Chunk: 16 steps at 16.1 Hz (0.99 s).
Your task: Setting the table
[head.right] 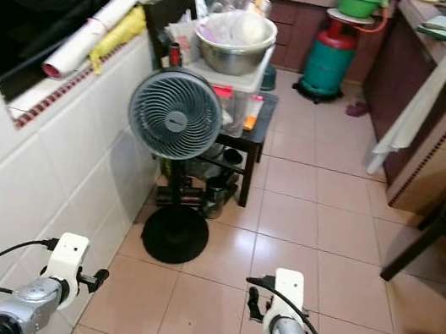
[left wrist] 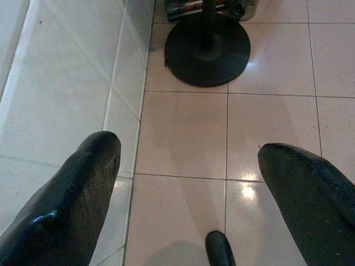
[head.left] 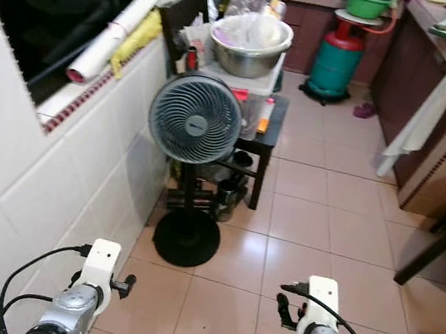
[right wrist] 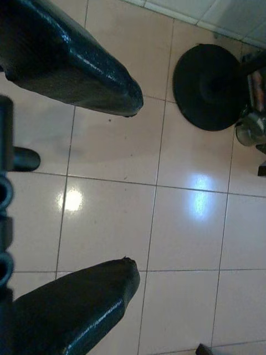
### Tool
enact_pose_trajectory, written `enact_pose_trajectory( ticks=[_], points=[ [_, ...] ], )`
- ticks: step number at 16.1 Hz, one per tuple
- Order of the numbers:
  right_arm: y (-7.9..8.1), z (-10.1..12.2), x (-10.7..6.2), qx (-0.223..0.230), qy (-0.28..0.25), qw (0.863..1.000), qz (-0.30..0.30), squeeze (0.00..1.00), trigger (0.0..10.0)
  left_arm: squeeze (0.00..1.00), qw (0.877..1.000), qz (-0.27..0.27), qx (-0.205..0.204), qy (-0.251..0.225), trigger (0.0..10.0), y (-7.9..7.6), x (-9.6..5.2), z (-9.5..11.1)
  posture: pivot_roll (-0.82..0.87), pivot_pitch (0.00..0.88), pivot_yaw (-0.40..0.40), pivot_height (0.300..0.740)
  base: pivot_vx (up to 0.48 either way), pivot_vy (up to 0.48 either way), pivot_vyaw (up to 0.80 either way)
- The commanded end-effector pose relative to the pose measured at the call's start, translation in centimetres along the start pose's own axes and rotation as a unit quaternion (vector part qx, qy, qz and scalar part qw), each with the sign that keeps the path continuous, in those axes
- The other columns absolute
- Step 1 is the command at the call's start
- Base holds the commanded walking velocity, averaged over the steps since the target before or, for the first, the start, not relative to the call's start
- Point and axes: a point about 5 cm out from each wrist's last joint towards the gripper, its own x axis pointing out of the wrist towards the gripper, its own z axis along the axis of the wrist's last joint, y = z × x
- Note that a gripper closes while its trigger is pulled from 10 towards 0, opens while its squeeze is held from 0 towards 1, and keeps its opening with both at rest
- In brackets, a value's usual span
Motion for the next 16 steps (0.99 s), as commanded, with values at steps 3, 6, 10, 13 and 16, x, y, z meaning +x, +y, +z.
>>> enact_pose_trajectory(
  ticks=[3,6,10,13,16],
  points=[
    [0.3,-0.2,0.1,0.009,0.025,0.999,0.02,0.0,10.0,0.0,0.999,0.034,-0.024,0.011,10.0,0.9,-0.1,-0.1,-0.05,0.0,0.007,0.74,0.0,0.0,0.0],
    [0.9,0.8,0.4,0.01,0.017,0.999,0.029,0.0,10.0,0.0,0.999,0.029,-0.022,0.008,10.0,0.8,0.1,0.3,-0.05,0.0,0.007,0.74,0.0,0.0,0.0],
    [1.4,1.1,0.5,0.008,0.019,0.999,0.035,0.0,10.0,0.0,1.0,0.018,-0.004,0.014,10.0,0.2,0.2,0.6,-0.06,0.0,0.023,0.74,0.0,0.0,0.0],
    [1.5,1.0,0.5,0.004,0.023,0.999,0.037,0.0,10.0,0.0,1.0,0.017,0.0,0.015,10.0,0.3,0.2,0.6,-0.06,0.0,0.028,0.74,0.0,0.0,0.0],
    [1.3,-0.8,0.1,0.009,0.051,0.998,0.042,0.0,10.0,0.0,0.999,0.021,-0.009,0.022,10.0,0.5,0.1,0.2,-0.06,0.0,0.03,0.74,0.0,0.0,0.0]
  ],
)
